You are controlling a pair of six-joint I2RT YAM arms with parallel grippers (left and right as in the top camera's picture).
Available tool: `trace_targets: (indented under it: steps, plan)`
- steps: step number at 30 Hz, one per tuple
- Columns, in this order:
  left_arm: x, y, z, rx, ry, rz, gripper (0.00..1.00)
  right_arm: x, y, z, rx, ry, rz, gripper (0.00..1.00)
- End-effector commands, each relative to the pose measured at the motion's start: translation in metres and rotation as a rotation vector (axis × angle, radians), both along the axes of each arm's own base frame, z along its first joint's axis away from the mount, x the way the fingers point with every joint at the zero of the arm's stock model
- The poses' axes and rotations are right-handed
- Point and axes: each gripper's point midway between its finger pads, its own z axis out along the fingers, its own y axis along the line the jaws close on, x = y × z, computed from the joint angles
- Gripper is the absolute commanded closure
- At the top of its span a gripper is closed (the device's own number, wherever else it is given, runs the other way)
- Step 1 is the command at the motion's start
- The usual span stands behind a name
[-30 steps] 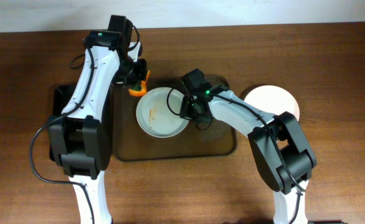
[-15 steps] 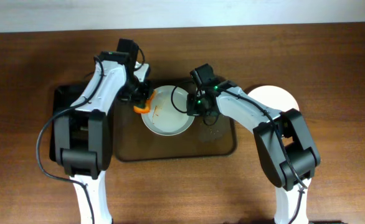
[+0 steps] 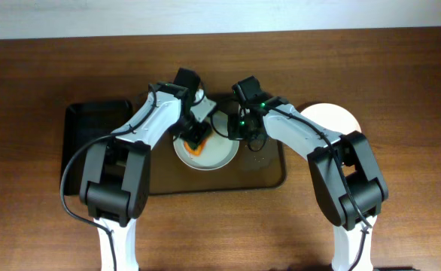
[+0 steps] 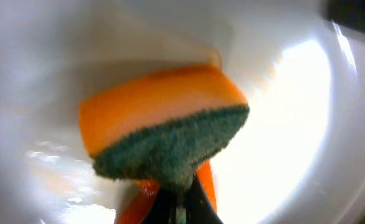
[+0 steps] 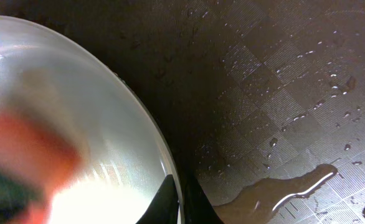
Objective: Clean dirty plates on tray and stack at the side
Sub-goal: 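Scrub the held plate with the sponge in the left gripper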
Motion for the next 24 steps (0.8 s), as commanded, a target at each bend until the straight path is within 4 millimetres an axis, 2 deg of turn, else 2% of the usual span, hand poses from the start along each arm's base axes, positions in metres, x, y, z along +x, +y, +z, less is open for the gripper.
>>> trace_targets:
  steps: [1, 5, 7, 8, 10, 11, 13, 18, 20, 23, 24]
  plan:
    - [-0.047, -0.004, -0.018, -0.124, 0.197, -0.093, 1.0, -0.007, -0.002, -0.016, -0.026, 0.031, -0.006, 0.96]
    - [-0.039, 0.01, -0.021, -0.096, 0.179, -0.071, 1.0, -0.007, -0.002, -0.016, -0.026, 0.032, -0.006, 0.96]
    - [-0.02, 0.041, -0.032, 0.089, 0.131, 0.094, 1.0, -0.007, -0.002, -0.016, -0.026, 0.032, -0.006, 0.96]
    - [-0.008, 0.066, -0.036, 0.234, 0.085, 0.234, 1.0, -0.007, -0.002, -0.016, -0.026, 0.031, -0.006, 0.96]
    - [0.012, 0.121, -0.031, 0.533, -0.056, 0.558, 1.0, -0.007, -0.003, -0.016, -0.026, 0.031, -0.006, 0.96]
    - [0.016, 0.128, -0.029, 0.568, -0.094, 0.639, 1.0, -0.007, -0.003, -0.016, -0.026, 0.031, -0.006, 0.96]
    - [0.023, 0.127, -0.029, 0.556, -0.122, 0.715, 1.0, -0.007, -0.003, -0.016, -0.026, 0.031, -0.006, 0.96]
    - [0.047, 0.116, -0.028, 0.493, -0.21, 0.722, 1.0, -0.007, -0.002, -0.016, -0.026, 0.031, -0.006, 0.96]
    - [0.058, 0.094, -0.029, 0.402, -0.226, 0.613, 1.0, -0.008, -0.003, -0.017, -0.026, 0.033, -0.005, 0.96]
    - [0.075, 0.027, -0.024, 0.103, -0.248, 0.31, 1.0, -0.011, -0.003, -0.019, -0.023, 0.043, -0.003, 0.96]
    - [0.077, 0.012, -0.021, 0.029, -0.256, 0.239, 1.0, -0.012, -0.002, -0.02, -0.02, 0.047, -0.001, 0.96]
